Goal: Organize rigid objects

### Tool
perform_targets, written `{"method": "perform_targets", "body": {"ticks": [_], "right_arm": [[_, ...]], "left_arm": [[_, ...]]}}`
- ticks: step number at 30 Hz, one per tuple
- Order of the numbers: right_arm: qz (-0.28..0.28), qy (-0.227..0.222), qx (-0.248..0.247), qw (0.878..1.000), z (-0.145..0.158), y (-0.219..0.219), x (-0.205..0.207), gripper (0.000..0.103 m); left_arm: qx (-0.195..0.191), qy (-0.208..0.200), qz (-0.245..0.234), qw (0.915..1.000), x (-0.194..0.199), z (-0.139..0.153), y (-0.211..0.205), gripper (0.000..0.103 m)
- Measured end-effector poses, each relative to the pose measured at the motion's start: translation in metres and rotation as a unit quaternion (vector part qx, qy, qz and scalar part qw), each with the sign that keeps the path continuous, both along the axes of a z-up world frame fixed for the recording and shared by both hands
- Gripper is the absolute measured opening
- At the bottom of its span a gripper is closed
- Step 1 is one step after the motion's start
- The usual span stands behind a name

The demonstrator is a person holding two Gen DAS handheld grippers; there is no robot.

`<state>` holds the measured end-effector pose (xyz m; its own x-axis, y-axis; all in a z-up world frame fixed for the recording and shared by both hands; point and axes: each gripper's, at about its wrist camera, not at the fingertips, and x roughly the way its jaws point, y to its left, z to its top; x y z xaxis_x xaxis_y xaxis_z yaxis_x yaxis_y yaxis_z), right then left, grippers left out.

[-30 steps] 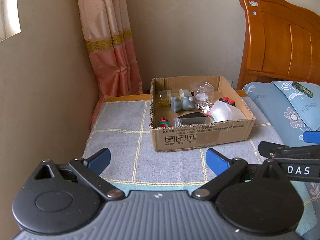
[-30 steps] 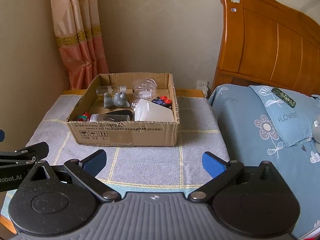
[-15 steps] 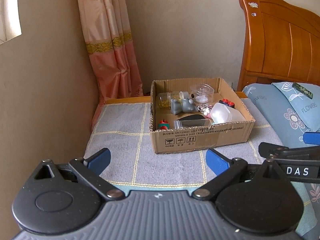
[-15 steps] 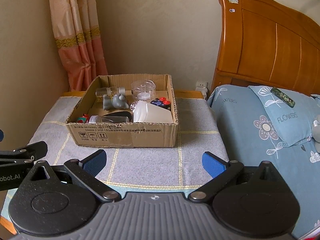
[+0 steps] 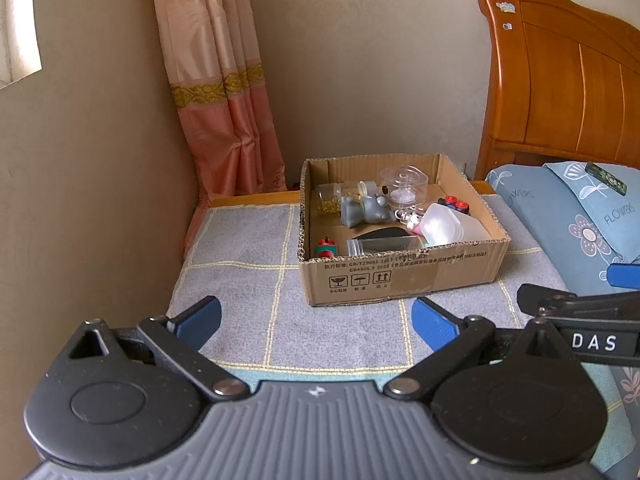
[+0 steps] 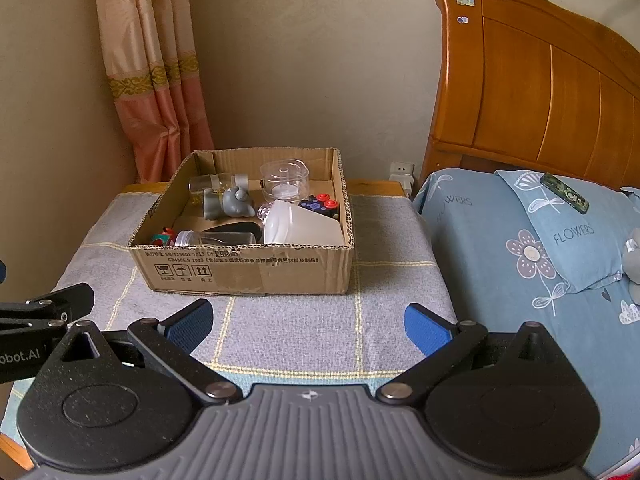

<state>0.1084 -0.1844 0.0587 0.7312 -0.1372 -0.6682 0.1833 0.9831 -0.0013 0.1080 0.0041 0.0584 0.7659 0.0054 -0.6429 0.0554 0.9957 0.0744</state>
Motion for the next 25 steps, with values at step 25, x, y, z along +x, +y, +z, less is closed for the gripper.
{"method": "perform_targets", "body": {"ticks": [25], "right_arm": [[0.000, -0.001, 0.000, 1.000, -0.0003, 0.0005, 0.0010, 0.103]], "left_arm": [[-0.002, -0.002, -0.002, 1.0000, -0.0015, 0.0022, -0.0002, 0.101]]}}
